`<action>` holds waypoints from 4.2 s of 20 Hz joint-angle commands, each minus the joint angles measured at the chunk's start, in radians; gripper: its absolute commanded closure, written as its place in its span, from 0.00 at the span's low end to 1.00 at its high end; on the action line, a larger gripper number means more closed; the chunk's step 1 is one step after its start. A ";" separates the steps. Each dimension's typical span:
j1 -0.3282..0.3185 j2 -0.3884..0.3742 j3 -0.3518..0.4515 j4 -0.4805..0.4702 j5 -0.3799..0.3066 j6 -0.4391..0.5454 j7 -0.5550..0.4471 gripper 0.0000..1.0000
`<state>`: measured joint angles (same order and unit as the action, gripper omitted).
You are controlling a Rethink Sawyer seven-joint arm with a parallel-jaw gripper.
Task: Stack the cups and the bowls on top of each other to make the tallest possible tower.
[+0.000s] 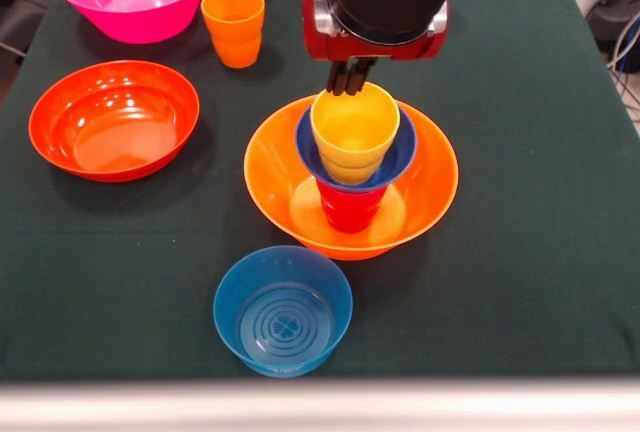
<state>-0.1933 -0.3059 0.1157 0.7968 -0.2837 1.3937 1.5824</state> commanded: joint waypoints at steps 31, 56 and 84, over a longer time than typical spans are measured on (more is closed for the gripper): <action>0.046 0.037 -0.035 0.006 -0.231 -0.057 -0.247 1.00; -0.032 0.135 0.082 -0.215 -0.267 -0.175 -0.451 1.00; -0.078 0.318 0.260 -0.493 -0.160 -0.024 -0.496 0.00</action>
<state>-0.2488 -0.0171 0.2517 0.3359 -0.4161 1.2541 1.4793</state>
